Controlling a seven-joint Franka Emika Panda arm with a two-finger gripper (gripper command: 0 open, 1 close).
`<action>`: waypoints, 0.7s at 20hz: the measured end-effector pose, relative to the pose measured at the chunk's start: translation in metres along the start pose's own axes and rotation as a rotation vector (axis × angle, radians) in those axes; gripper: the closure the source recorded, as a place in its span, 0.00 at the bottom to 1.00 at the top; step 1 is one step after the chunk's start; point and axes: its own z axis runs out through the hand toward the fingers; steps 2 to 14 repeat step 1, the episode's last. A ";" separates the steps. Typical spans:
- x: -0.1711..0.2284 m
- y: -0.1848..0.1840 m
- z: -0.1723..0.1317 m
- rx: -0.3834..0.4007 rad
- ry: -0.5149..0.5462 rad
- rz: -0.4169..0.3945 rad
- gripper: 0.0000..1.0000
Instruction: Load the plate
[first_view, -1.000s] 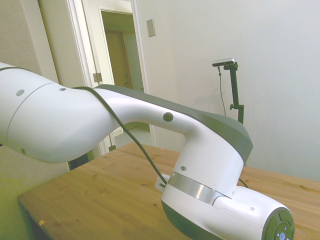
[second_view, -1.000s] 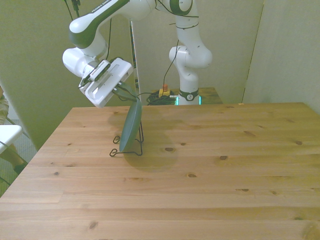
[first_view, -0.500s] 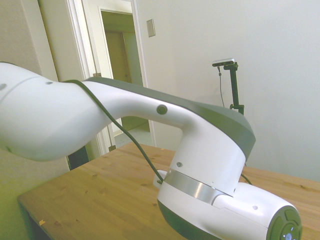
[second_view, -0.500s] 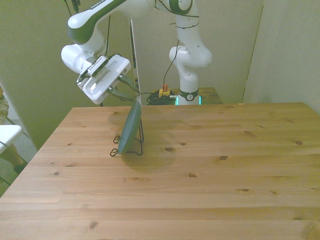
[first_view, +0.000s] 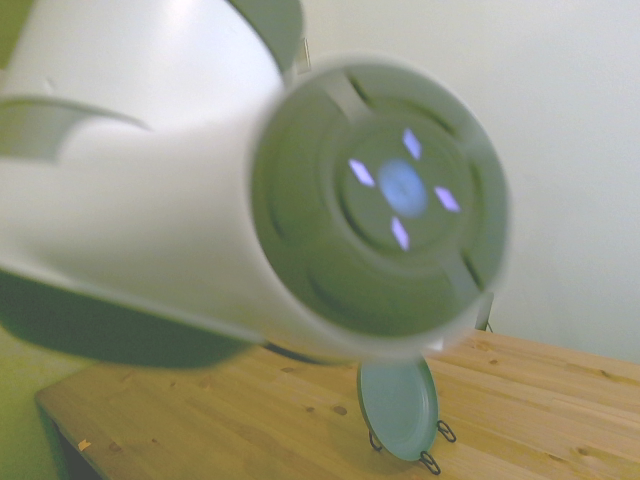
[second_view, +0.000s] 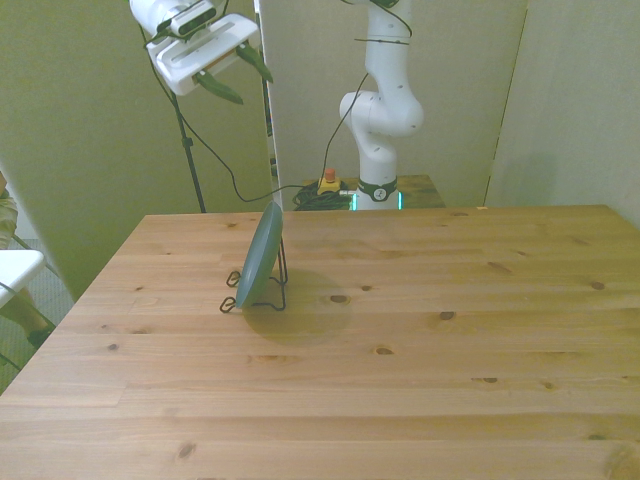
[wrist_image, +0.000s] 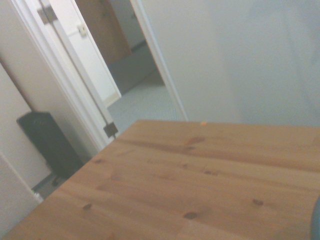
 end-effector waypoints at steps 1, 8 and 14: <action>0.002 -0.005 0.008 -0.022 -0.030 0.017 0.00; 0.002 -0.005 0.008 -0.022 -0.030 0.017 0.00; 0.002 -0.005 0.008 -0.022 -0.030 0.017 0.00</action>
